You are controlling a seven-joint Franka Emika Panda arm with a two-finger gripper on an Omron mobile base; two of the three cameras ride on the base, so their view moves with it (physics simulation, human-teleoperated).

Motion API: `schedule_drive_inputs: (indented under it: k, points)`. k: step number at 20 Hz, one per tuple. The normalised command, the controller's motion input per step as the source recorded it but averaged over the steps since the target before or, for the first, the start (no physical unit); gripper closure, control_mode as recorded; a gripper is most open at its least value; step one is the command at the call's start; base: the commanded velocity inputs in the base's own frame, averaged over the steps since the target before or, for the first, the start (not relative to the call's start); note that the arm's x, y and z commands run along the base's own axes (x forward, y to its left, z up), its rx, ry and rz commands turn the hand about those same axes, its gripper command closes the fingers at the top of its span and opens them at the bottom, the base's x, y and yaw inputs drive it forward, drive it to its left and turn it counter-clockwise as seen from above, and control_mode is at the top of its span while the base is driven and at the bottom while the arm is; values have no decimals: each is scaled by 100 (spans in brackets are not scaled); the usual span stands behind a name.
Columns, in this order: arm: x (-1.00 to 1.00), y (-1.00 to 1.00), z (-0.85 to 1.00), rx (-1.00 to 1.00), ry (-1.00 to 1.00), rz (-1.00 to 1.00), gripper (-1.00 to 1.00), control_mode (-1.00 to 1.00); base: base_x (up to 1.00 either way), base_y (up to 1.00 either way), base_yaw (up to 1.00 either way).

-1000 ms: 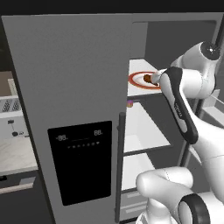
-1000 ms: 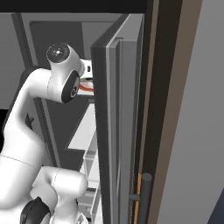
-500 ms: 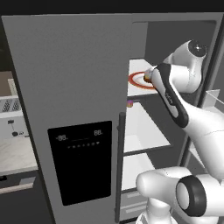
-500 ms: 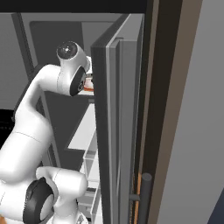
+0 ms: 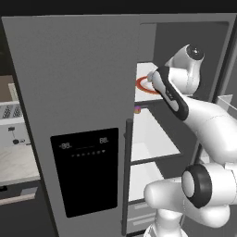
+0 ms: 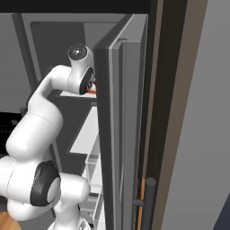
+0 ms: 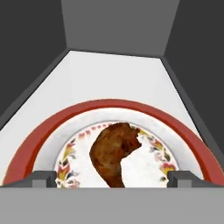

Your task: Retrieve the chicken drumstick from the fridge and place it on the saucepan with marinade on the stove.

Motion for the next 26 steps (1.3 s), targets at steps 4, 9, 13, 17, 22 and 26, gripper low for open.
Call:
schedule_drive_inputs:
  k: [4, 9, 13, 17, 22, 26]
  points:
    - [41, 0, -19, 0, 3, 0, -100, -100, 0, 0, 0]
    - [24, 0, -17, 0, 6, 0, -100, -100, 0, 0, 0]
    - [18, -1, -18, 0, 6, 0, -100, -100, 0, 0, 0]
    - [14, 0, -21, 0, 4, 0, -100, -100, 0, 0, 0]
    - [10, -1, -17, 0, 0, 0, -100, -100, 0, 0, 0]
    - [7, -1, -17, 0, 0, 0, -100, -100, 0, 0, 0]
